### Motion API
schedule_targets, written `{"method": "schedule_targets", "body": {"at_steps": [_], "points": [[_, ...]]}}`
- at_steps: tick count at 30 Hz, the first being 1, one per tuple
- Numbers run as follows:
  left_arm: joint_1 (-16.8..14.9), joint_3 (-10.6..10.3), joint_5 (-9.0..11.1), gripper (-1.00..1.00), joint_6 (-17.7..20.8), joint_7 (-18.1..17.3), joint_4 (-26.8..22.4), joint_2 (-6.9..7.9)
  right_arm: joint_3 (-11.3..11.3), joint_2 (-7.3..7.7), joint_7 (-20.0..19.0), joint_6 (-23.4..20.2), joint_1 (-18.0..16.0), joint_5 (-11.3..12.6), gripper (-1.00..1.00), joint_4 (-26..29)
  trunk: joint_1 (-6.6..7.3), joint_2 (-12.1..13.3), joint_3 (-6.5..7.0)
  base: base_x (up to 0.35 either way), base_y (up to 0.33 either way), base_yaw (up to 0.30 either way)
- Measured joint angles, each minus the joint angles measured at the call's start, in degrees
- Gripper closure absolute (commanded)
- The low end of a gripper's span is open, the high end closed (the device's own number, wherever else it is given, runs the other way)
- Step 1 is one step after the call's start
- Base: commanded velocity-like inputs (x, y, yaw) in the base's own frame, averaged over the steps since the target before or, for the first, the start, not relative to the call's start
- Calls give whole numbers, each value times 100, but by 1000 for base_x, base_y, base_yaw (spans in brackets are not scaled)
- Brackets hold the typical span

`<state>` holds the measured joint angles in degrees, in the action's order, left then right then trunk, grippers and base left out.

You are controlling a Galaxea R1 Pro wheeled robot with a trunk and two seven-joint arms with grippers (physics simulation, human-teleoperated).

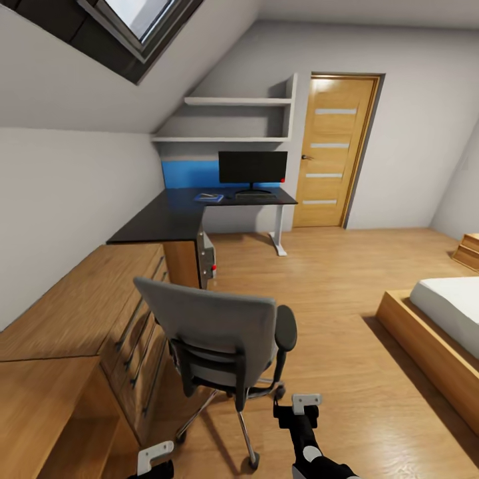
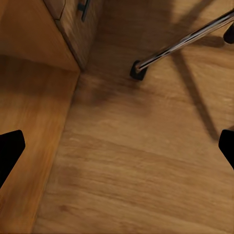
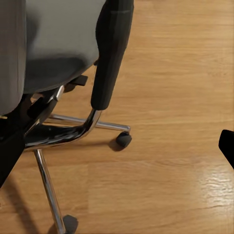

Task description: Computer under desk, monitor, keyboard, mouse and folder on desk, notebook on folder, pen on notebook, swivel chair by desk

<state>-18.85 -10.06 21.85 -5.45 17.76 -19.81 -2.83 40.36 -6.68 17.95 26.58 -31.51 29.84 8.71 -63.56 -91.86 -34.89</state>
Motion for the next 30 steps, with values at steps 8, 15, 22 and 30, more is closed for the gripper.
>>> {"method": "schedule_targets", "body": {"at_steps": [8,15,22,30], "points": [[-1,0,0,-100,-1,-1,2,-2,1,1,1,1,1,-1,-100,1,-176,-321,-144,0,0,97],[0,0,-2,-100,0,0,0,-1,1,0,0,1,0,-1,-100,0,-330,-602,-269,0,0,129],[-1,0,-3,-100,0,-1,2,-2,1,0,1,1,0,-1,-100,1,-483,-883,-395,0,0,37],[-1,0,-6,-100,0,-1,1,-2,3,0,1,1,0,0,-100,1,-659,-1203,-539,0,0,24]]}}
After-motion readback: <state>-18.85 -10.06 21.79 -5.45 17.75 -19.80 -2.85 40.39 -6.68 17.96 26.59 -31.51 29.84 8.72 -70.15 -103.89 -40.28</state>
